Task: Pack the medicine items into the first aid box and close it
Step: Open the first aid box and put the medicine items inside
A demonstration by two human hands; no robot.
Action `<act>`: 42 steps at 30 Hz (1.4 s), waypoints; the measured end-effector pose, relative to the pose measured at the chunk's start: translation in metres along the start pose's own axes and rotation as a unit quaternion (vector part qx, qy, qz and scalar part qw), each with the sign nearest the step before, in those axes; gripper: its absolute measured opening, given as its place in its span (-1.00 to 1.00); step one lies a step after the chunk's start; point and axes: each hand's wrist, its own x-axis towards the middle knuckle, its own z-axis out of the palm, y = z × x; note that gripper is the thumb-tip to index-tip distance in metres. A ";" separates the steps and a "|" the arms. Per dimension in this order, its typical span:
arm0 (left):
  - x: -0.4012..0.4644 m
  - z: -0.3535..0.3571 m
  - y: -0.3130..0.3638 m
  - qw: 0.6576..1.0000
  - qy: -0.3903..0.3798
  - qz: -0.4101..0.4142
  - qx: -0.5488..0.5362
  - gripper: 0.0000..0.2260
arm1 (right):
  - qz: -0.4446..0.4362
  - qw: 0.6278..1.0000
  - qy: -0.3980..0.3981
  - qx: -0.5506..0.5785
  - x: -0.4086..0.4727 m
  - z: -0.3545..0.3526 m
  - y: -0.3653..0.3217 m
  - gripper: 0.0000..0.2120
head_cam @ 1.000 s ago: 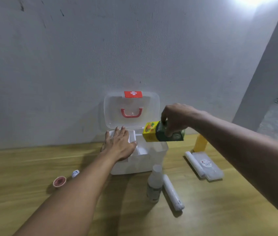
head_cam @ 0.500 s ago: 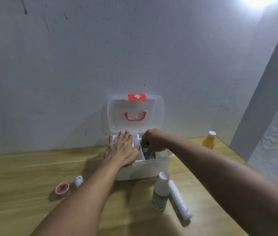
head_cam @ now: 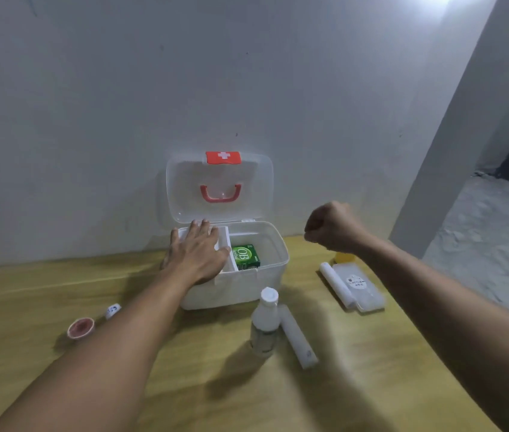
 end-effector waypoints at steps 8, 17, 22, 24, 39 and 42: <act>-0.003 -0.004 0.004 1.000 -0.008 -0.004 0.021 -0.43 | 0.216 0.940 -0.193 -0.182 -0.048 0.018 0.063 -0.51; -0.003 -0.004 0.004 1.000 -0.014 -0.005 0.028 -0.44 | 0.227 0.931 -0.258 -0.124 -0.062 0.007 0.055 -0.27; -0.002 -0.002 0.003 0.999 -0.012 -0.003 0.030 -0.44 | 0.232 0.929 -0.268 -0.105 -0.063 0.007 0.058 -0.34; -0.002 -0.001 0.003 1.000 -0.009 -0.003 0.030 -0.44 | 0.244 0.929 -0.265 -0.088 -0.060 0.008 0.060 -0.43; -0.003 -0.002 0.003 1.000 -0.006 0.002 0.021 -0.44 | 0.129 0.972 -0.133 -0.146 -0.044 -0.027 -0.001 -0.79; -0.004 -0.002 0.003 1.000 -0.009 0.000 0.011 -0.44 | 0.037 0.982 -0.119 -0.142 -0.028 -0.037 -0.039 -0.59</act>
